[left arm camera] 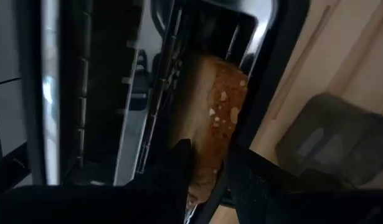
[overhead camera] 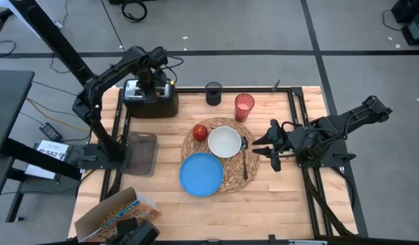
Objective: Arrange a breakfast setting
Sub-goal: Put the toasted bread from the toaster oven on the blue plate
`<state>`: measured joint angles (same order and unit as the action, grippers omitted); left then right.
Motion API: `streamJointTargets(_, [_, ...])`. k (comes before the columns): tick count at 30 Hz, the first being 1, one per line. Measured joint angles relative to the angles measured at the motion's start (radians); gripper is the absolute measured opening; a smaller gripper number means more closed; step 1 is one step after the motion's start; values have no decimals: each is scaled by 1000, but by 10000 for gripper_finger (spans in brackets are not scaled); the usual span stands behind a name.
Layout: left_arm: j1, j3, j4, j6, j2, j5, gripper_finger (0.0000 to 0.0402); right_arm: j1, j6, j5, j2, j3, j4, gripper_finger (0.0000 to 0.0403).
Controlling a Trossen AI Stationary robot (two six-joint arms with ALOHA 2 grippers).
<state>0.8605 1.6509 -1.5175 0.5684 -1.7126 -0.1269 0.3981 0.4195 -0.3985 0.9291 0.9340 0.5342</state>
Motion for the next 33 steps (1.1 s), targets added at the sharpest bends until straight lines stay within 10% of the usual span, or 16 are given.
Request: streamJointTargets(33, [-6, -10, -31, -34, 5, -65, 91, -12, 26, 0, 0, 0, 0, 142])
